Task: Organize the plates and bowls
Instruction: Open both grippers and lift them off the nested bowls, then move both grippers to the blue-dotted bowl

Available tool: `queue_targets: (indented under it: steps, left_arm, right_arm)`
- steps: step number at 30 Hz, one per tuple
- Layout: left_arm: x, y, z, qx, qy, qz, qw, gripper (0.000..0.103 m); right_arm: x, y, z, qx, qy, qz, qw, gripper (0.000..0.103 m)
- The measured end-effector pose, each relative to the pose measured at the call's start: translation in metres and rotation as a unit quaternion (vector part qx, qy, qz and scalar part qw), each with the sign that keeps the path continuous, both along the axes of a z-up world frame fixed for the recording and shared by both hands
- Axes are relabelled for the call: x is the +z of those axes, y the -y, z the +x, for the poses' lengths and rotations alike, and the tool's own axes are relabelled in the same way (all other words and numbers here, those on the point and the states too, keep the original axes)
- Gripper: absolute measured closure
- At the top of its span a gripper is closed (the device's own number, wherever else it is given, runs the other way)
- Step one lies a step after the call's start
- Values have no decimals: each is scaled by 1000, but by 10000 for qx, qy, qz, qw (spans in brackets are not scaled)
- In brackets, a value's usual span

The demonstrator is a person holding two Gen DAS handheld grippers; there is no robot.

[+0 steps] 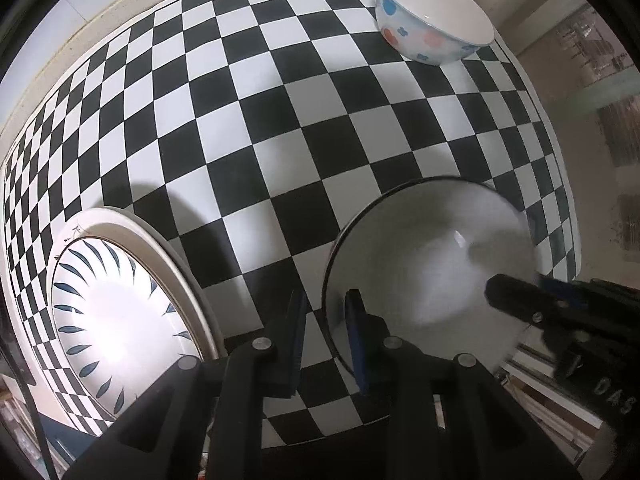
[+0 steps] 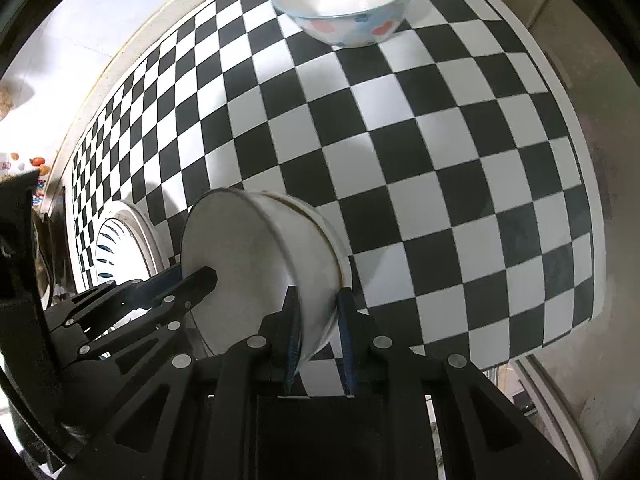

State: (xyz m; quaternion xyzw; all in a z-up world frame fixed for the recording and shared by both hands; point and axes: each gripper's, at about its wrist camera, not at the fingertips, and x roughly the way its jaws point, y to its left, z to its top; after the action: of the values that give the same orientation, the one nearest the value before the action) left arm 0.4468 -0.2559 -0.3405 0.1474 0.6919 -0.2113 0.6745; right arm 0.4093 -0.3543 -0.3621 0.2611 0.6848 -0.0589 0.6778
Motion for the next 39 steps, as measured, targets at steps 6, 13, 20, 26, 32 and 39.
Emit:
queue_targets:
  steps: [6, 13, 20, 26, 32, 39]
  left_arm:
    - [0, 6, -6, -29, 34, 5, 10000, 84]
    - [49, -3, 16, 366, 456, -341, 9977, 80]
    - [65, 17, 77, 743, 384, -799, 9933, 77]
    - [60, 57, 134, 878, -69, -1164, 9893, 77]
    - [42, 98, 171, 812, -453, -1177, 9887, 77]
    - [4, 132, 188, 630, -803, -866, 9910, 77]
  right_arm:
    - [3, 15, -6, -29, 30, 16, 10000, 83]
    - [18, 45, -5, -248, 403, 283, 9985, 74]
    - [37, 98, 17, -616, 948, 480, 9924, 41]
    - [36, 143, 53, -940, 1096, 647, 9874, 34]
    - [20, 169, 88, -1067, 1053, 854, 9850, 25]
    - [-6, 175, 116, -953, 765, 828, 9890, 25]
